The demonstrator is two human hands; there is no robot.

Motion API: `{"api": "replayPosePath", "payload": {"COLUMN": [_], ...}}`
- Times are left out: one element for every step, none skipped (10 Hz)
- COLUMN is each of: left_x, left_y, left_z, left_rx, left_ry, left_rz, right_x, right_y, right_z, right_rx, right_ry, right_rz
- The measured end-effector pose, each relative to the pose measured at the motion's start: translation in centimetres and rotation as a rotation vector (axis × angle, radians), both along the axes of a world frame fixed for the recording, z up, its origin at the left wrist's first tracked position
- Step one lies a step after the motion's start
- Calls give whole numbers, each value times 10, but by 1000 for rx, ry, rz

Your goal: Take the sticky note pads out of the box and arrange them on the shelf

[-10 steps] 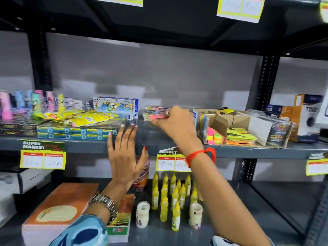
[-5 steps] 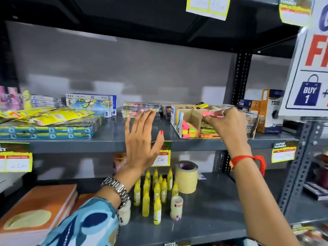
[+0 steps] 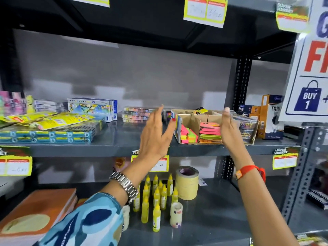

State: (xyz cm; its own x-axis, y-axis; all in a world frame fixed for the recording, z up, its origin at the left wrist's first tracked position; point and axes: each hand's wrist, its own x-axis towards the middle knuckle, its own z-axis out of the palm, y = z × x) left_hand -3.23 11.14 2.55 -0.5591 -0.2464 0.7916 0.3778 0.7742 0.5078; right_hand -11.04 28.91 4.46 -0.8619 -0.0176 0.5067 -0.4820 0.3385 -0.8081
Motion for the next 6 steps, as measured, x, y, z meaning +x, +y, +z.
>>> {"api": "replayPosePath", "payload": {"left_x": [-9, -16, -21, -22, -24, -20], "left_y": [16, 30, 35, 33, 29, 23], "left_z": [11, 16, 17, 16, 19, 22], "left_rx": [261, 501, 605, 642, 593, 505], "left_ry": [-256, -372, -363, -337, -335, -291], "left_rz": [-249, -420, -464, -441, -423, -359], "right_x": [-1, -1, -4, -2, -8, -4], "right_y": [-3, -11, -18, -18, -21, -28], "right_z": [0, 4, 5, 1, -11, -10], "right_rx": [-28, -31, -2, 83, 330, 307], "right_ry": [-26, -93, -84, -25, 107, 164], "right_rz": [12, -4, 7, -27, -154, -281]}}
